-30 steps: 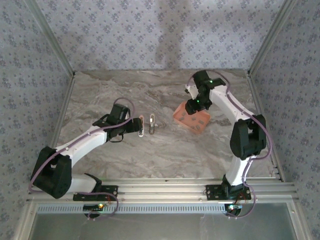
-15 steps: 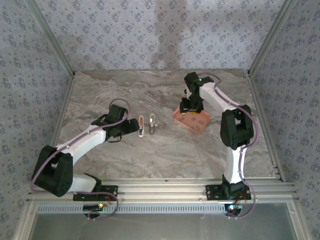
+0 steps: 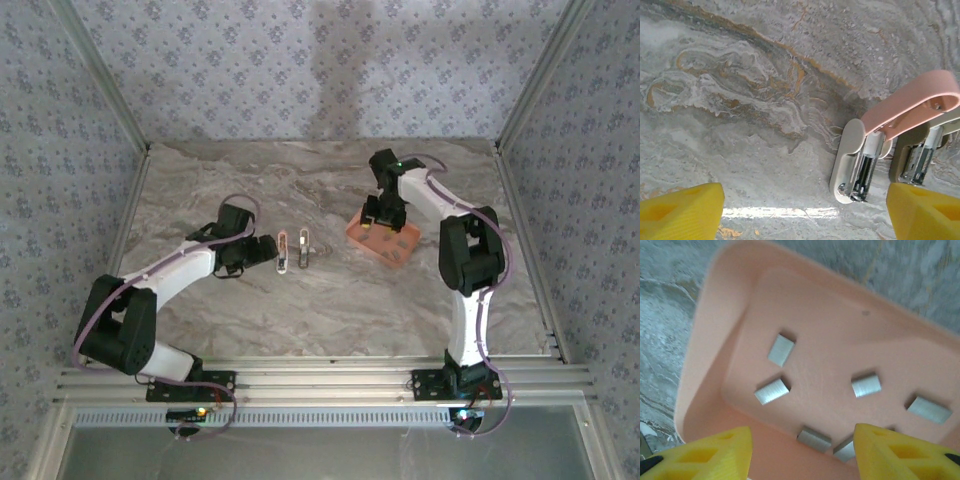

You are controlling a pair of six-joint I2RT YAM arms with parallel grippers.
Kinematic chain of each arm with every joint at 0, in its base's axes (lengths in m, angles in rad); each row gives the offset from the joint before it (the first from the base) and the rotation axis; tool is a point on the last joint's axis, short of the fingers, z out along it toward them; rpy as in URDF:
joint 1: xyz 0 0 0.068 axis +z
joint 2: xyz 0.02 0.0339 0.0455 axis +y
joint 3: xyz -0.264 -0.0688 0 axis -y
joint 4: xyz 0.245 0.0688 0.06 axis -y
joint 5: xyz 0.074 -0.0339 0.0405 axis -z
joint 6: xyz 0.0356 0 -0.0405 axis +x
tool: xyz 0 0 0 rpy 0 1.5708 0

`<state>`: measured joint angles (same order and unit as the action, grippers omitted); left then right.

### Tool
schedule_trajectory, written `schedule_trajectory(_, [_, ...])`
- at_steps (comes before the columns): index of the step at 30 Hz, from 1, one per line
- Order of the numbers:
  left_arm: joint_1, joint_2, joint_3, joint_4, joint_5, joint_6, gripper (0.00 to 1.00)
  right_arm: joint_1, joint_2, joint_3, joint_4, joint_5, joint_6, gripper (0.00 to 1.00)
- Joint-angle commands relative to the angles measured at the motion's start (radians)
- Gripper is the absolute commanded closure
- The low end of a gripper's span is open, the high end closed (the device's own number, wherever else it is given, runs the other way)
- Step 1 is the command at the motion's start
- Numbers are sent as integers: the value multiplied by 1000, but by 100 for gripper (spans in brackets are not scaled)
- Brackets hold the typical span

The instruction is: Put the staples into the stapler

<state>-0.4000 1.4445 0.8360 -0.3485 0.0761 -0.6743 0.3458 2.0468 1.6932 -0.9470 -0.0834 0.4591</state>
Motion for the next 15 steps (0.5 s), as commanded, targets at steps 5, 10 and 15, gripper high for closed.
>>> schedule_trajectory(5, [23,14,31,-32,28,34,16,1,27,68,-218,116,-576,43])
schedule_trajectory(10, [24,19,29,-39,30,29,16,-38,19,22,-243,140,-726,44])
schedule_trajectory(15, [24,29,41,-49,28,27,16,-63,57,44,-255,163,-794,46])
